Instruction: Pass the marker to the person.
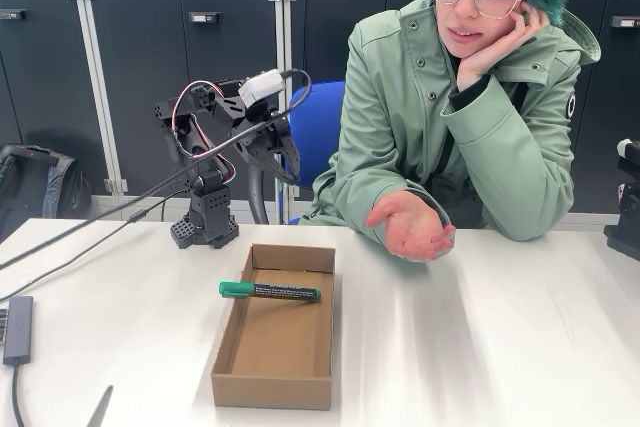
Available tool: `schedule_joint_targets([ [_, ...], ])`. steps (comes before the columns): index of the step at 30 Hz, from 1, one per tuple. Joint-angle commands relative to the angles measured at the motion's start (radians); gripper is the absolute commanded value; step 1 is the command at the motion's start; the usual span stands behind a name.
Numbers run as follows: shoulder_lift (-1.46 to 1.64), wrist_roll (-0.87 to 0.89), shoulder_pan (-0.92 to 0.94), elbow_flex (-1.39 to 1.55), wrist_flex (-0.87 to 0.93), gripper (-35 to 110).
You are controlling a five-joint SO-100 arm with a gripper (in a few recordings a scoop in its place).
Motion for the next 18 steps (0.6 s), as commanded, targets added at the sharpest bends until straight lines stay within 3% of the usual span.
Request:
schedule_joint_targets([
  [1, -0.003, -0.106, 0.025, -0.041, 0.084, -5],
  [10, -0.061, -0.193, 0.086, -0.026, 0.284, -5],
  [18, -0.158, -0.270, 0.114, 0.018, 0.235, -5],
])
